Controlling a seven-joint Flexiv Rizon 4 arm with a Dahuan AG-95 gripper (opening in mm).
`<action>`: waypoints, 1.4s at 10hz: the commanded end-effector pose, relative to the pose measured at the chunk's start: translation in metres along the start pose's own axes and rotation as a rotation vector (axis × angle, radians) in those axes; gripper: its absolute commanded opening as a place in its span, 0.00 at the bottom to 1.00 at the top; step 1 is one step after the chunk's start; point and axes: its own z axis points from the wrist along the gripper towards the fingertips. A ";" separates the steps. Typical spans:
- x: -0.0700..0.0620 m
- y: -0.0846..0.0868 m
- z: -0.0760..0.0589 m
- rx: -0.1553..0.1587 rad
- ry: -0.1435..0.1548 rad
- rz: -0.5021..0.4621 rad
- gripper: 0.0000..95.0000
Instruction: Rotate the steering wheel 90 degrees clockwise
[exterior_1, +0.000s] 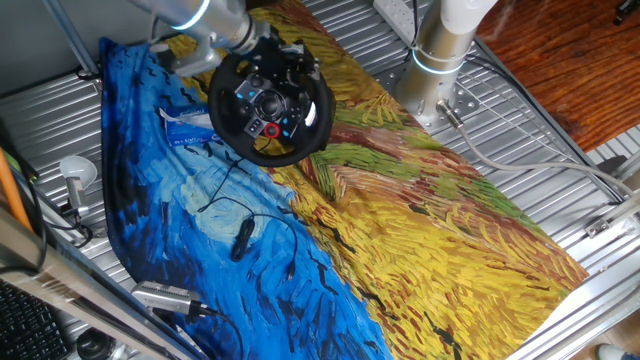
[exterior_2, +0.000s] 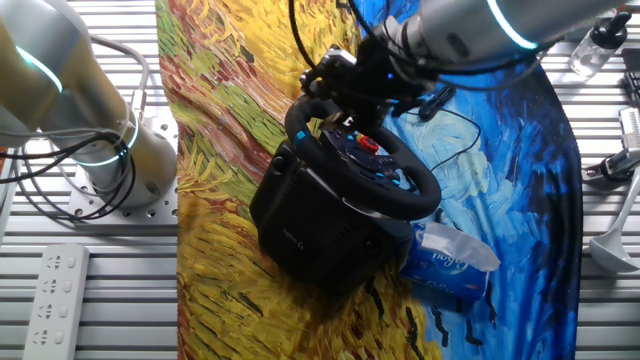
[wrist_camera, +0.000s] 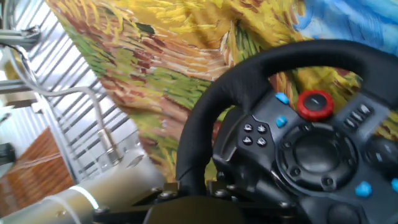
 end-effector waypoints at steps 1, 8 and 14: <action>-0.001 0.003 -0.001 0.117 0.034 -0.043 0.40; 0.015 -0.007 0.003 0.353 0.007 0.173 0.40; 0.008 0.001 -0.004 0.389 -0.009 0.297 0.40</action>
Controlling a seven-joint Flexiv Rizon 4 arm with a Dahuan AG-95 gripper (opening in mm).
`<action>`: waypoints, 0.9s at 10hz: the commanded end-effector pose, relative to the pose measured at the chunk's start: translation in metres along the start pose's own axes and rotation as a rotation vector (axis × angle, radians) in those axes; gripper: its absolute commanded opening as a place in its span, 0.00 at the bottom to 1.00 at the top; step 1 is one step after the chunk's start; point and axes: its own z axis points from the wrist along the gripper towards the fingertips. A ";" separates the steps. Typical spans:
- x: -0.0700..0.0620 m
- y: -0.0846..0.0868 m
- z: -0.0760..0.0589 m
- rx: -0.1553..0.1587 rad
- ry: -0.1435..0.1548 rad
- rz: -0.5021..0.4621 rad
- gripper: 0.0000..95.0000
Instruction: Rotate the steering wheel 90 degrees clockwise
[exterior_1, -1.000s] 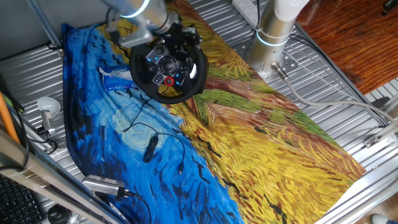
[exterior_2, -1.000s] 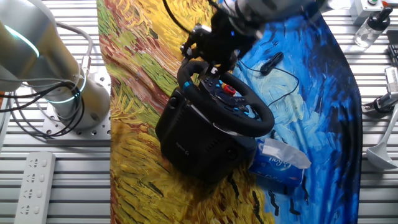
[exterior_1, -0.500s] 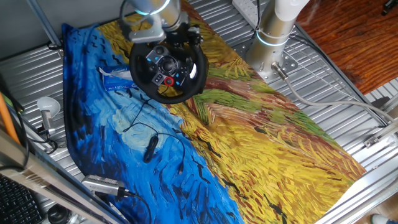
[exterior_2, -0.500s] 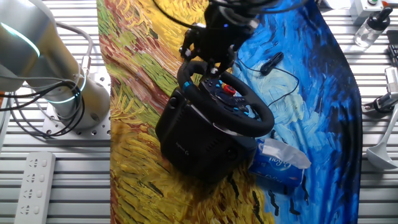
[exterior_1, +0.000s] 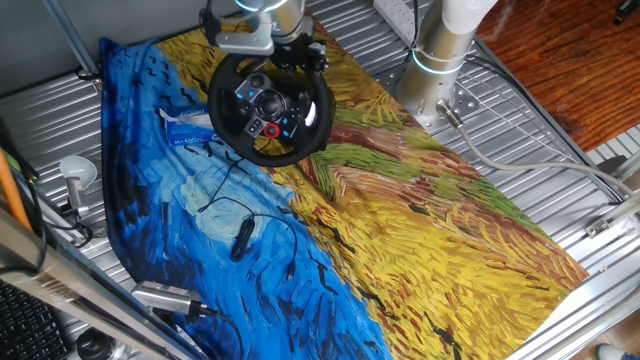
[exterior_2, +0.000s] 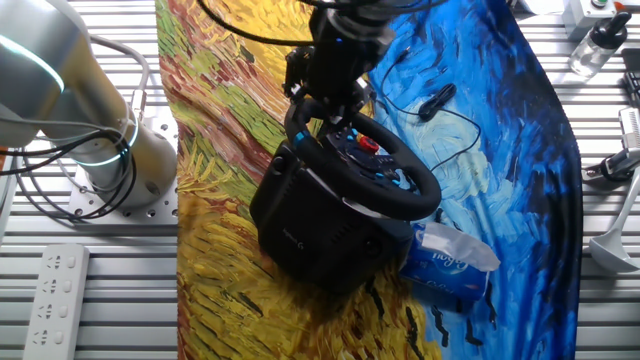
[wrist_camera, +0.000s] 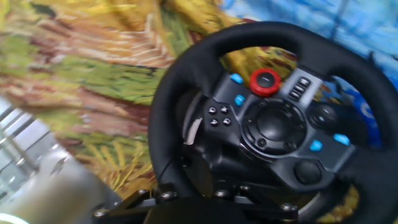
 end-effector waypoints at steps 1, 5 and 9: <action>-0.004 0.005 -0.006 0.011 0.010 0.061 0.40; -0.004 -0.012 0.003 0.085 -0.043 0.062 0.20; -0.022 -0.030 0.007 0.105 -0.046 -0.037 0.20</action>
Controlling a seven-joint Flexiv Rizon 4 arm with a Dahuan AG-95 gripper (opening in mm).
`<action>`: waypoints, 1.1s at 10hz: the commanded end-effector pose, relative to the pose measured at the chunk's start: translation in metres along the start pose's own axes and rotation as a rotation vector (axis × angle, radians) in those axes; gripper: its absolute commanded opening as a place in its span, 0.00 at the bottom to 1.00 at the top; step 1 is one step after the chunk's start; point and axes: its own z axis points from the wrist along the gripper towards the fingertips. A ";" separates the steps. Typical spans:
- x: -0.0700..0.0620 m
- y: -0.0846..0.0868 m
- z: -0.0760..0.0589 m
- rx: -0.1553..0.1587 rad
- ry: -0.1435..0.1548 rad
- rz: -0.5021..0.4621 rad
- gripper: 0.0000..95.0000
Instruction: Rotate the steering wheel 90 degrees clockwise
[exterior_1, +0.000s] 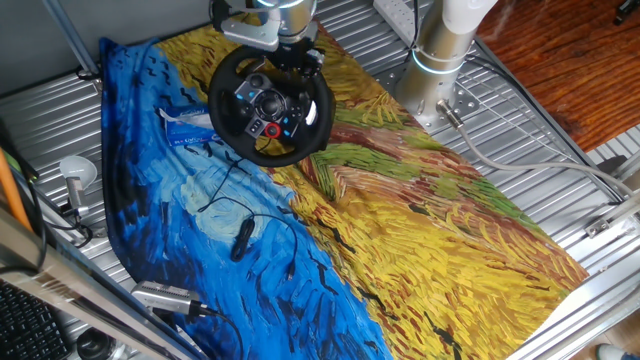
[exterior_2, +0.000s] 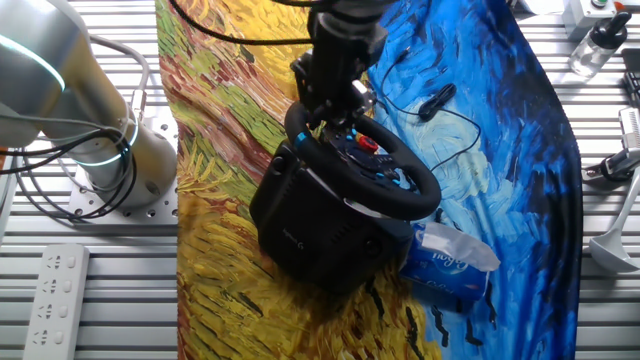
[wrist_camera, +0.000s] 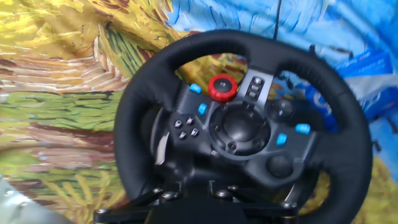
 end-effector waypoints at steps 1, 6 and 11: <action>-0.011 -0.010 0.007 -0.018 0.010 -0.065 0.20; -0.032 -0.007 0.011 -0.026 0.016 -0.119 0.20; -0.032 0.005 0.002 -0.160 0.024 -0.083 0.20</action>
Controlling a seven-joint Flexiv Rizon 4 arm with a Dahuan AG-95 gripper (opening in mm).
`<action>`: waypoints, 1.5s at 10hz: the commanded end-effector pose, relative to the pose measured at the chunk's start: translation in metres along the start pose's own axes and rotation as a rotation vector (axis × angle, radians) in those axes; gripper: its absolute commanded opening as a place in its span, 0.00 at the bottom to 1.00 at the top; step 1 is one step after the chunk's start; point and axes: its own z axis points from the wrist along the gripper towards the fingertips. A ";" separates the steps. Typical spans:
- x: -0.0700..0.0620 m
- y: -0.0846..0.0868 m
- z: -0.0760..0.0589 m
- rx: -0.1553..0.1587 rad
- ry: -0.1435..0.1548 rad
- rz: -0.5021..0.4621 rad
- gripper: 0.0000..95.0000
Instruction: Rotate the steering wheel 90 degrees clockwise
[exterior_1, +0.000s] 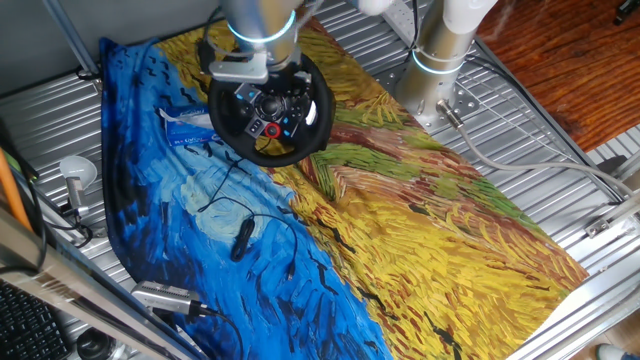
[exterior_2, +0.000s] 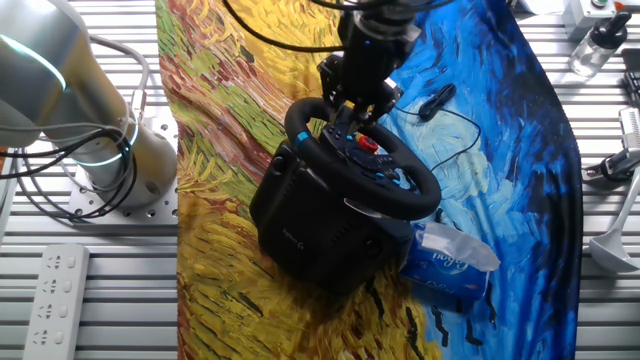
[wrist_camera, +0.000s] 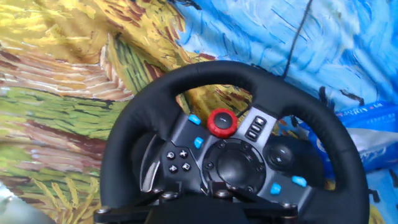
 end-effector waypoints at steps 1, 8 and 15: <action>0.004 0.014 -0.010 -0.117 0.009 0.047 0.40; 0.020 0.045 -0.006 -0.252 -0.034 0.081 0.60; 0.014 0.046 0.007 -0.257 -0.053 0.045 0.60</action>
